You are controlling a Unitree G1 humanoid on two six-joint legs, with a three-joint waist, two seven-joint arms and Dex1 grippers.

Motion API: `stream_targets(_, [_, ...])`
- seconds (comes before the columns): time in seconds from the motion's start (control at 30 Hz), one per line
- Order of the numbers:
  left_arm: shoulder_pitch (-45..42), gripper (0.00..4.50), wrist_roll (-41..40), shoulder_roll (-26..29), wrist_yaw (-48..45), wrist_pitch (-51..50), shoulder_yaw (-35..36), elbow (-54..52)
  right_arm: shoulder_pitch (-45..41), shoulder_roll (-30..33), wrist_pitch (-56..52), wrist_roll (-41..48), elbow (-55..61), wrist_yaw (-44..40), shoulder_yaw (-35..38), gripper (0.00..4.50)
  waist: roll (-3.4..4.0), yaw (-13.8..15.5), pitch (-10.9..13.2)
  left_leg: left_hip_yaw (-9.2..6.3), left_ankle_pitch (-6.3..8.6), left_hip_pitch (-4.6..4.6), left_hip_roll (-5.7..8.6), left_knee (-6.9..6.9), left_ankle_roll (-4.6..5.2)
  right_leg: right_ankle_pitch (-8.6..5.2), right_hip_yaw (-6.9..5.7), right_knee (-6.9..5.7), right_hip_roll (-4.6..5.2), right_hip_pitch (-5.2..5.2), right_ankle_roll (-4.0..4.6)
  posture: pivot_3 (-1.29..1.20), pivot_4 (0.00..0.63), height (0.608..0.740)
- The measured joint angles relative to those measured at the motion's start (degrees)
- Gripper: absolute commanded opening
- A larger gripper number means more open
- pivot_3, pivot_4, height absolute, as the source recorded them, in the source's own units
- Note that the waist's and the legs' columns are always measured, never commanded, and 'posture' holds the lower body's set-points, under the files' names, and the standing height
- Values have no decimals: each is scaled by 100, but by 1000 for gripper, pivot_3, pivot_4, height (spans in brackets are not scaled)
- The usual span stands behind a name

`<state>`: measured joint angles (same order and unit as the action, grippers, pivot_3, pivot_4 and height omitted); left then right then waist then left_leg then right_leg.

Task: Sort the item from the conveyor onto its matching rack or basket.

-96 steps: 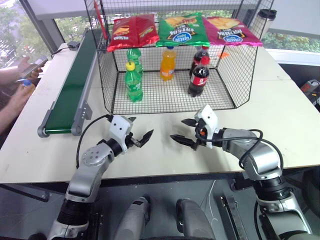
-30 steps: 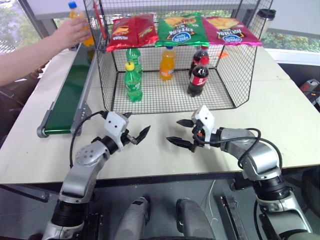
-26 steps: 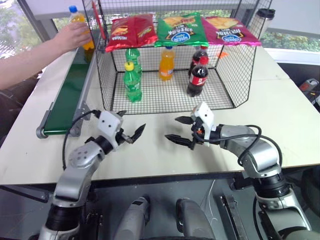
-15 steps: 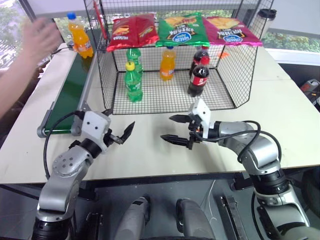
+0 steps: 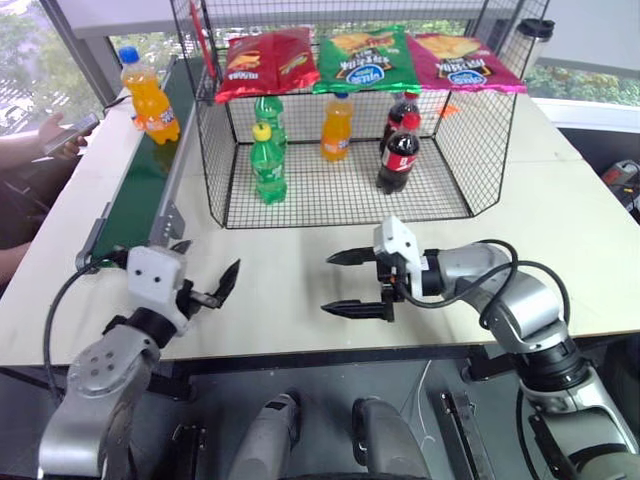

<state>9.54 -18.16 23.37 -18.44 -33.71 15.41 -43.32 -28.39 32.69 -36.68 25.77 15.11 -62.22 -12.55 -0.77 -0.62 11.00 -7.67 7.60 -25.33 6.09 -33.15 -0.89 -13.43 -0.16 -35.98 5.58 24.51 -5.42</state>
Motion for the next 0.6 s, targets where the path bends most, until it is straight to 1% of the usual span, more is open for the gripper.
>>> stream_targets(0.2, [96, 4500, -288, 375, -114, -58, 1279, 292, -312, -187, 31, 28, -87, 2, -17, 4451, 0, -12, 0, -1, 0, -2, -2, 4, -1, -1, 0, 0, -1, 6, 1, 0, 150, 739])
stream_targets(0.3, [91, 4500, -441, 405, -161, -53, 1691, 567, -425, -308, 35, 46, -108, 31, -17, 4451, 0, -6, 0, -1, 1, -4, -1, 4, -1, 0, 0, 2, 0, 7, 1, 0, 150, 739])
stream_targets(0.37, [63, 4500, -515, 411, -162, -50, 1869, 764, -489, -369, 34, 64, -117, 44, -17, 4451, 0, 6, 0, -2, 1, -5, -1, 4, -1, 0, 0, 3, 0, 6, 1, 0, 150, 739])
stream_targets(0.47, [-227, 4500, -768, 411, -92, -85, 2136, 1077, -520, -411, 33, 95, -117, 73, -17, 4451, -4, 10, -2, -5, 1, -5, 0, 4, -1, 0, -1, 3, 0, 6, 1, 0, 150, 739])
stream_targets(0.6, [-434, 4500, -1045, 411, -24, -208, 2208, 1218, -520, -413, 26, 100, -117, 127, -17, 4451, -4, -6, -2, -4, 1, -5, 0, 6, -1, 1, -1, 2, 0, 8, 2, 0, 150, 739])
